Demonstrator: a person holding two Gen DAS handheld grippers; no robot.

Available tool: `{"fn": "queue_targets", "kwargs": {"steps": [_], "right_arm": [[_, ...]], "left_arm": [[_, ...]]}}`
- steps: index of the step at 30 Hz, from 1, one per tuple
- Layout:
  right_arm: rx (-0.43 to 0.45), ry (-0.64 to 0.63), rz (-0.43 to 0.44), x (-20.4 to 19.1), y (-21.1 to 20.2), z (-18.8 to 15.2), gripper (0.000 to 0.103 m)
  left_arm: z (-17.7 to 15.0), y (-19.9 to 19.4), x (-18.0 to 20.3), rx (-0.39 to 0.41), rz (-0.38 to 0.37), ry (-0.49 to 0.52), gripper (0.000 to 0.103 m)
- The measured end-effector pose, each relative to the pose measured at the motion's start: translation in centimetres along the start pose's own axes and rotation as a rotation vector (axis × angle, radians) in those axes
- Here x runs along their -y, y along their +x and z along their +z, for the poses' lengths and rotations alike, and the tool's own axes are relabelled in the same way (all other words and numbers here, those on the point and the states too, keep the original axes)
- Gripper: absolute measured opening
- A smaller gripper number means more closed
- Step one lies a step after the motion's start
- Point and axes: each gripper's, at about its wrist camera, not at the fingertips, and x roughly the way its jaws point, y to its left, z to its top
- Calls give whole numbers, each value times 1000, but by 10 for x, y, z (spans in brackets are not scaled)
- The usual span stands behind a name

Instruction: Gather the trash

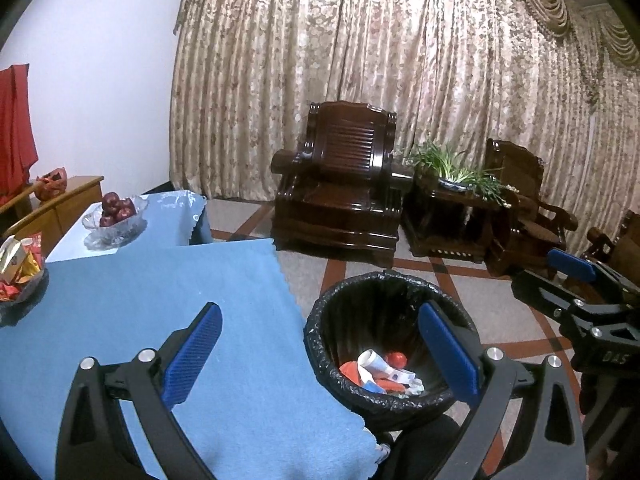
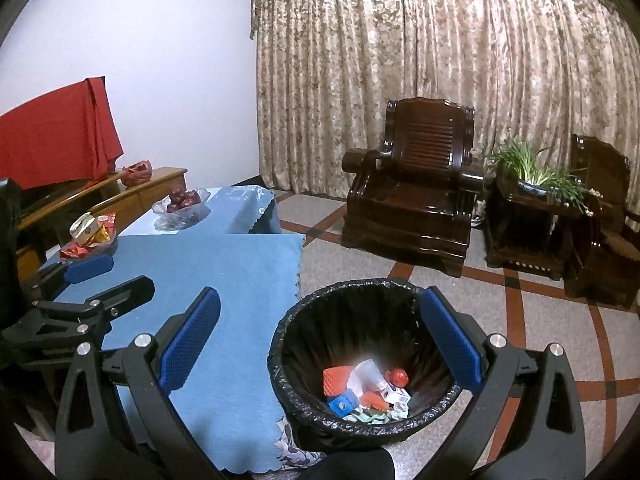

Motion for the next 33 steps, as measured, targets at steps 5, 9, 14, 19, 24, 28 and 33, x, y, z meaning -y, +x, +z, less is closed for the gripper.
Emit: {"fn": "queue_targets", "kwargs": {"steps": [5,9,14,19,24,28,33], "right_arm": [[11,-6,1,-3,-5,1,98],[14,-16,0,-5,-7,2,98],[16,-25,1,-8,-8,3,98],[15,-27,1,-10,-8,3,98],[16,-25,0,-10,-8,3,98],[16,-25,0,-10,-8,3,98],[15,-25,-1,-11,-7,3,98]], "left_arm": [[2,-6,3,15,4,7,97],[3,-8,3,24,2,7,97],[2,-10,3,26,2,5,97],[1,-9,2,25,1,4,97],[1,-9,2,27,2,5,97],[1,-9,2,25,1,5,97],[1,-9,2,22,1,4,97]]}}
